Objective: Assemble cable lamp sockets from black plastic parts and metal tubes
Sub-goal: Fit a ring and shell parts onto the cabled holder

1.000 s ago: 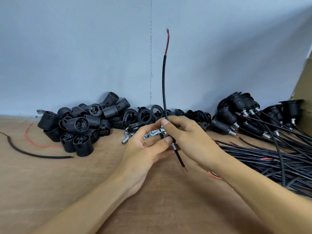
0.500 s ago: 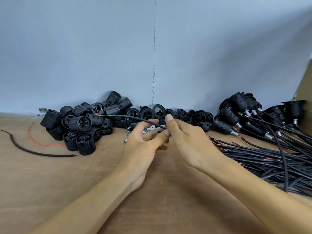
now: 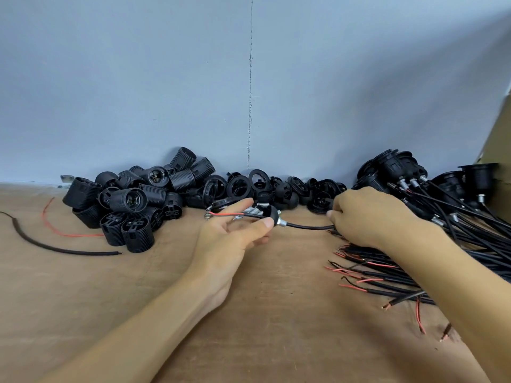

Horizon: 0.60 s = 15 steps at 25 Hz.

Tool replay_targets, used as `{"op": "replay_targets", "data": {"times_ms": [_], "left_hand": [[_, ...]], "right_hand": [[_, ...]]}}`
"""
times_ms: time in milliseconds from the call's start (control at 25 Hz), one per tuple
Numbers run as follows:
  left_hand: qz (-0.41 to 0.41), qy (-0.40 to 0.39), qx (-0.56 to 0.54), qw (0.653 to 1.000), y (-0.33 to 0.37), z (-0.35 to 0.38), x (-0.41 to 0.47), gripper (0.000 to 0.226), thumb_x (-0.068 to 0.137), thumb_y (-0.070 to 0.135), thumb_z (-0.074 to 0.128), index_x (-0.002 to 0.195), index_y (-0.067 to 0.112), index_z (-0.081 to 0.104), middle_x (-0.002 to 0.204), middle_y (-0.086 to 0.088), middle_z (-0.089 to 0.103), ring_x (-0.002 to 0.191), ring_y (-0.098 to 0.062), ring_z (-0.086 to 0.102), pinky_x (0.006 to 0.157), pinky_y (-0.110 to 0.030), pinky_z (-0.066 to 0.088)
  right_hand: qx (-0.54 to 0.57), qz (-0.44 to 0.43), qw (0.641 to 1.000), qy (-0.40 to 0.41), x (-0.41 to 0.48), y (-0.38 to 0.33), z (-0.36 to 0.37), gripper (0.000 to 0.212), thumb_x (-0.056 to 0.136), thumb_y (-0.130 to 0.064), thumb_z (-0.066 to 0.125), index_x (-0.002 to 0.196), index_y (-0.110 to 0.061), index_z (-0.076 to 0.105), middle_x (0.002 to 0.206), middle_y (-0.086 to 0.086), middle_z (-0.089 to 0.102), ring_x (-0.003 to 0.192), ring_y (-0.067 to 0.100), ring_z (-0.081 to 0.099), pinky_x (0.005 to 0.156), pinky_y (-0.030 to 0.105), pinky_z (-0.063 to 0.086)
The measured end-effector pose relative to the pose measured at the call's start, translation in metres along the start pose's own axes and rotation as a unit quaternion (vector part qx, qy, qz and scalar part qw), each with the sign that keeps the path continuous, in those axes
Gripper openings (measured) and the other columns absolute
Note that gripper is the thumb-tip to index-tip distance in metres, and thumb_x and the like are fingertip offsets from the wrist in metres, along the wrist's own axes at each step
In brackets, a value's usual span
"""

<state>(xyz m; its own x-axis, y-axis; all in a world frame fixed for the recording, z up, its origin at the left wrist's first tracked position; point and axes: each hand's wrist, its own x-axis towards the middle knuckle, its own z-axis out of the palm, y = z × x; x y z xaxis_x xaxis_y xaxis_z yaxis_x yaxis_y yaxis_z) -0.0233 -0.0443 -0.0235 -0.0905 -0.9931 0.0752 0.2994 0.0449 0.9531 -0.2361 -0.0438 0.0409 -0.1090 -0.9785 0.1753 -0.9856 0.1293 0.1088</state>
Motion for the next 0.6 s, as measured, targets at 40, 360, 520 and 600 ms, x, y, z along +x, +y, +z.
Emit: {"op": "replay_targets", "data": {"times_ms": [40, 360, 520, 600], "left_hand": [[-0.005, -0.017, 0.005, 1.000, -0.001, 0.001, -0.001, 0.048, 0.078, 0.006, 0.082, 0.123, 0.016, 0.068, 0.096, -0.011, 0.079, 0.084, -0.019, 0.074, 0.089, -0.034, 0.059], [-0.007, -0.067, 0.103, 0.992, 0.000, -0.002, -0.011, 0.034, 0.072, 0.001, 0.086, 0.099, 0.022, 0.082, 0.101, -0.002, 0.079, 0.099, -0.016, 0.074, 0.095, -0.033, 0.057], [-0.012, -0.054, 0.062, 0.997, -0.001, -0.006, -0.010, 0.036, 0.075, -0.002, 0.084, 0.106, 0.015, 0.079, 0.105, -0.007, 0.078, 0.102, -0.023, 0.074, 0.092, -0.034, 0.059], [-0.010, -0.048, 0.053, 0.997, 0.000, -0.008, -0.009, 0.035, 0.077, -0.004, 0.081, 0.107, 0.013, 0.078, 0.104, -0.008, 0.079, 0.099, -0.021, 0.075, 0.087, -0.031, 0.060]], "right_hand": [[-0.009, 0.006, 1.000, -0.026, 0.002, 0.005, -0.001, 0.035, 0.102, -0.042, 0.045, 0.121, -0.018, 0.063, 0.121, 0.012, 0.062, 0.110, 0.033, 0.059, 0.087, 0.038, 0.048], [0.214, -0.100, 0.971, -0.027, -0.002, -0.012, 0.000, 0.025, 0.098, -0.052, 0.046, 0.094, -0.035, 0.064, 0.087, -0.015, 0.066, 0.082, 0.002, 0.060, 0.066, 0.022, 0.044], [0.343, -0.162, 0.925, -0.003, -0.015, -0.045, 0.014, 0.048, 0.102, -0.047, 0.042, 0.063, -0.020, 0.052, 0.062, -0.006, 0.064, 0.053, 0.002, 0.049, 0.052, 0.016, 0.038], [0.388, -0.142, 0.910, 0.017, -0.019, -0.051, 0.026, 0.054, 0.103, -0.048, 0.038, 0.063, -0.014, 0.049, 0.058, 0.000, 0.057, 0.051, 0.006, 0.041, 0.052, 0.020, 0.036]]}}
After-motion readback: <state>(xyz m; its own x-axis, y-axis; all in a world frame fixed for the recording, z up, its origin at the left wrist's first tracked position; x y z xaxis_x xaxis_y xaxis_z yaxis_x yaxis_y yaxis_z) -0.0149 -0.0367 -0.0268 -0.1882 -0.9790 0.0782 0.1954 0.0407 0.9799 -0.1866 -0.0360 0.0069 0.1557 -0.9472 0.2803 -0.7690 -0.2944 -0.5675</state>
